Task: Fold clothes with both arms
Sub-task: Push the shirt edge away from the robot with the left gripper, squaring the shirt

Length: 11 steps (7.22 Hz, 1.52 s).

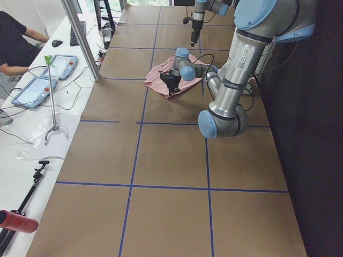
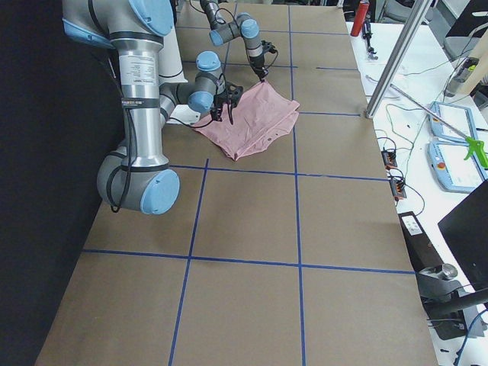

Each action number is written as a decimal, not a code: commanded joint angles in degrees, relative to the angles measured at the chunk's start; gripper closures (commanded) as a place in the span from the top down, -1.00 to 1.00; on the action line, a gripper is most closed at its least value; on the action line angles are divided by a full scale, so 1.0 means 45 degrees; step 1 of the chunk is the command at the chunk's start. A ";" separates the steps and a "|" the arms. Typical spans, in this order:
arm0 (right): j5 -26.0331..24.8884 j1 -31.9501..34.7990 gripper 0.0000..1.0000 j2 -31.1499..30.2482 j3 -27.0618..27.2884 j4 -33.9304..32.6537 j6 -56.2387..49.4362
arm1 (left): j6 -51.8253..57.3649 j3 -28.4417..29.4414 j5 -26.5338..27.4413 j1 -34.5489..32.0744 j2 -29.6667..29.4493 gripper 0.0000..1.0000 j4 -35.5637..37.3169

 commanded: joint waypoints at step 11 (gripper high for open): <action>-0.0274 0.0298 1.00 0.0554 -0.0831 -0.0019 0.0020 | 0.4287 0.7462 0.0130 -0.2847 -0.4164 1.00 -0.5377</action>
